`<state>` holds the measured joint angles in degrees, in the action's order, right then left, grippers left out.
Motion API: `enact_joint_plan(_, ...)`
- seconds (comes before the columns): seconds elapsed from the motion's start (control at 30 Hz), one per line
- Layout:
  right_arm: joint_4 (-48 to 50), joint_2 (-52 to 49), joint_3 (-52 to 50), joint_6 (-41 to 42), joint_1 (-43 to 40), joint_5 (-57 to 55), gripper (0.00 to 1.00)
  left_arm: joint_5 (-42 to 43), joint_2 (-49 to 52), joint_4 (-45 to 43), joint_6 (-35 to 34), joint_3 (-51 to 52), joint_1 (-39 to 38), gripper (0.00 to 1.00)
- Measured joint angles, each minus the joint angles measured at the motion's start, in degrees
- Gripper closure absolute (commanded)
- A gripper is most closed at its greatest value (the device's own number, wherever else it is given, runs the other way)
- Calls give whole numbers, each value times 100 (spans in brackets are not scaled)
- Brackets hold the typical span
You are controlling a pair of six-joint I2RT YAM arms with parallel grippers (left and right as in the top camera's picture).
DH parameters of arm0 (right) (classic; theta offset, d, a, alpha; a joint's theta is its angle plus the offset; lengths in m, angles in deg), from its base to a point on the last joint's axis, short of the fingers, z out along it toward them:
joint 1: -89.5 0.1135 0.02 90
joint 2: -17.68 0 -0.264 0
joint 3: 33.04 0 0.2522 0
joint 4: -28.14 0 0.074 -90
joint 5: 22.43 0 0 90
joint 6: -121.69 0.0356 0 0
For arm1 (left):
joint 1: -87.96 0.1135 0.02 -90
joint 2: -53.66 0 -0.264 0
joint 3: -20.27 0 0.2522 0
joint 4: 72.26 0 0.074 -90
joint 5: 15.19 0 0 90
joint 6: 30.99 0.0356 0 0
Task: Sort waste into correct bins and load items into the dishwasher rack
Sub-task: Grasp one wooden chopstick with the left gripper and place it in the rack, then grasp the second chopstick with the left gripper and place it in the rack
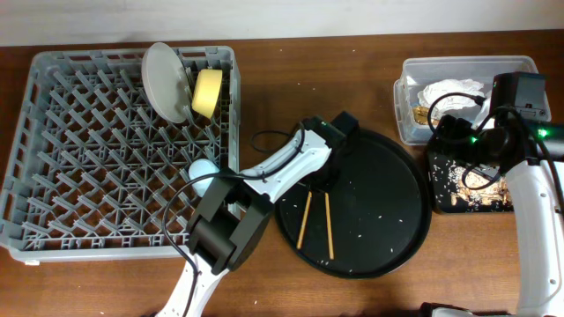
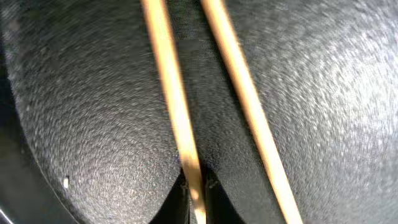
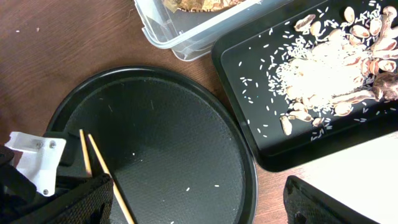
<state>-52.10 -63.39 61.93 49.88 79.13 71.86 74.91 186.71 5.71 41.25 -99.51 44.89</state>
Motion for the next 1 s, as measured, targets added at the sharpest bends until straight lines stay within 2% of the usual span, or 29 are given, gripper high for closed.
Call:
enact_joint_plan(0.13,4,0,0,0,0,0,11,-9,4,120,-4,-59,44,99)
enact_joint_plan(0.23,13,0,0,0,0,-2,11,11,170,780,46,-564,122,99)
enact_joint_plan(0.33,81,-2,0,0,0,0,11,-103,236,1556,214,-1853,468,99)
enact_joint_plan(0.4,94,-2,0,-2,0,0,11,-332,291,2492,243,-2857,723,99)
enact_joint_plan(0.47,116,-4,0,2,0,0,11,-584,238,3206,345,-4083,1342,99)
enact_joint_plan(0.5,118,-4,0,-2,0,0,11,-595,170,3206,387,-4172,1613,99)
enact_joint_plan(0.6,146,-4,0,-2,0,-2,11,-595,-267,3209,474,-3934,2524,99)
enact_joint_plan(0.73,225,-4,0,2,0,0,11,-619,-1303,3222,494,-2280,3373,99)
enact_joint_plan(0.8,243,-4,0,0,0,0,11,-723,-1405,3259,494,-1786,3639,99)
enact_joint_plan(0.87,302,-4,0,0,0,0,11,-1193,-1410,2881,680,-1416,3840,99)
enact_joint_plan(0.97,332,-9,0,0,0,-2,11,-1471,-1447,1508,988,-752,3821,99)
enact_joint_plan(1.0,326,-9,0,-2,0,0,11,-1508,-1458,1132,1032,-505,3816,95)
